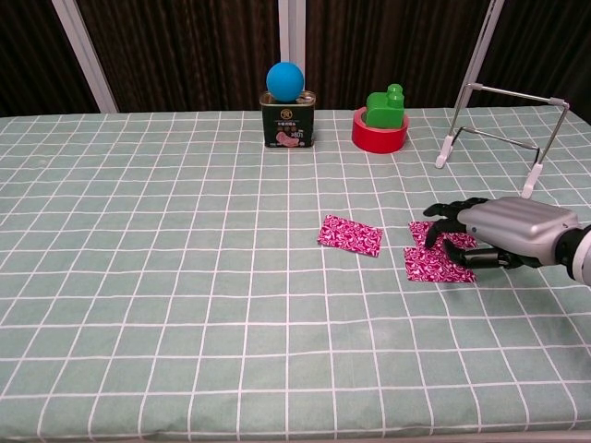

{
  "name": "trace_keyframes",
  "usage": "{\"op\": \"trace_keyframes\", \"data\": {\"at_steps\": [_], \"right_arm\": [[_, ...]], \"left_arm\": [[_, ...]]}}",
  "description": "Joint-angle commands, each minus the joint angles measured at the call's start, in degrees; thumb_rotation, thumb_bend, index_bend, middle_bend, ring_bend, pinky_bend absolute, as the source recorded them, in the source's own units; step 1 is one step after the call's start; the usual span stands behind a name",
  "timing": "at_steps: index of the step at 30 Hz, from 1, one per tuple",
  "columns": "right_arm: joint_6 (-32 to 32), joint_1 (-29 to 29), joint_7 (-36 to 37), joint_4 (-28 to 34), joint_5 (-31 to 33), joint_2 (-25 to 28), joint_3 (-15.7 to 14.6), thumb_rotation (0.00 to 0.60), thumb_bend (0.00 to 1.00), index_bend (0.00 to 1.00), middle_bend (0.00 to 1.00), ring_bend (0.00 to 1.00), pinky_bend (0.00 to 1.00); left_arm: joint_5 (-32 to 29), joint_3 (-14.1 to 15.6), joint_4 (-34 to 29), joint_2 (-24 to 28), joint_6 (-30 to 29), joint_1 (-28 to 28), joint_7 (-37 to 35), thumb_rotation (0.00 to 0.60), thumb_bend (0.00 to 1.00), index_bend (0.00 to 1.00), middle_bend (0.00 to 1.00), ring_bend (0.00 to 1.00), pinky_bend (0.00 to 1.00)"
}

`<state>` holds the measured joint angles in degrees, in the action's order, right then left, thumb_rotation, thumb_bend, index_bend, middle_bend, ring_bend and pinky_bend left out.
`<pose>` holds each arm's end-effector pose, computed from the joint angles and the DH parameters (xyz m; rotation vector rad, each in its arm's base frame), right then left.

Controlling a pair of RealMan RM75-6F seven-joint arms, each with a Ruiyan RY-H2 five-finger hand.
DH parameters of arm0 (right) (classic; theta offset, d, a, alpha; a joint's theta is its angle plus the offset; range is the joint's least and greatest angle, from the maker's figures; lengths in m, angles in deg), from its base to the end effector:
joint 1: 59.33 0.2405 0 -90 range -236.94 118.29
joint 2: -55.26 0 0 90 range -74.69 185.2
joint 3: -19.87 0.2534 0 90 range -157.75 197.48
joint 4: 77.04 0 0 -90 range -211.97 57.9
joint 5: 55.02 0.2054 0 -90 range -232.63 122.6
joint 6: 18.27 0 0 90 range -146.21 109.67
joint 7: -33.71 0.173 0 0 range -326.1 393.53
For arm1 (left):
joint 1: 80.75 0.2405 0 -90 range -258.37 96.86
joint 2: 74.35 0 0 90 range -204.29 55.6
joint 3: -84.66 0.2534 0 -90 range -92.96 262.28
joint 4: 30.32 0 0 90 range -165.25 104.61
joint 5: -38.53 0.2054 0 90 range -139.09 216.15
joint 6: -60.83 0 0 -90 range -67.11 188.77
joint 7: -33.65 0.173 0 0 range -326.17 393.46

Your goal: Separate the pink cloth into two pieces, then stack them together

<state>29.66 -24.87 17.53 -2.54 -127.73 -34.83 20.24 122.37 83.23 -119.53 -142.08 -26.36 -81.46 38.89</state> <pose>-0.2392 -0.3152 -0.0587 2.0463 -0.9553 0.5928 -0.3315 0.1812 0.1510 -1.3335 -0.8911 -0.7740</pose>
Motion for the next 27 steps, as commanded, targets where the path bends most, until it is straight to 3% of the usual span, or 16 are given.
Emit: {"op": "trace_keyframes", "data": {"at_steps": [1,3,6,9,12,17,27], "right_arm": [[0.7,-0.5,0.0,1.4,-0.4,1.2,-0.3,0.0,0.6,0.25,0.0,0.0,0.0],[1.1,-0.7,0.6,1.6,0.0,1.6,0.3,0.0,0.58,0.25,0.0,0.0,0.0],[2.2,-0.6,1.1,0.2,0.7,1.3,1.9,0.042,0.43,0.25,0.0,0.0,0.0],[3.2,0.1,-0.2,-2.4,1.2,0.1,3.3,0.145,0.22,0.25,0.0,0.0,0.0],[3.0,1.1,-1.5,-5.3,1.4,-1.4,4.2,0.292,0.12,0.25,0.0,0.0,0.0],[1.8,2.7,-3.0,-9.4,1.3,-3.5,4.7,0.424,0.09,0.27,0.01,0.0,0.0],[-1.0,3.8,-1.9,-15.1,2.0,-6.0,4.8,0.47,0.09,0.28,0.01,0.0,0.0]], "left_arm": [[0.1,0.0,-0.1,0.0,0.0,0.0,0.0,0.6,0.06,0.18,0.13,0.13,0.16],[0.1,0.1,-0.1,0.0,-0.2,0.2,-0.1,0.6,0.06,0.18,0.13,0.13,0.16],[0.2,0.2,0.0,0.0,-0.4,0.4,-0.3,0.6,0.06,0.18,0.13,0.13,0.16],[0.4,0.3,0.0,0.0,-0.7,0.5,-0.3,0.6,0.06,0.18,0.13,0.13,0.16],[0.5,0.3,0.0,0.0,-0.8,0.6,-0.4,0.6,0.06,0.18,0.13,0.13,0.16],[0.5,0.3,-0.3,0.2,-0.9,0.7,-0.1,0.6,0.06,0.18,0.13,0.13,0.16],[0.2,0.4,-0.8,0.5,-0.8,1.1,0.3,0.6,0.06,0.18,0.13,0.13,0.16]]}}
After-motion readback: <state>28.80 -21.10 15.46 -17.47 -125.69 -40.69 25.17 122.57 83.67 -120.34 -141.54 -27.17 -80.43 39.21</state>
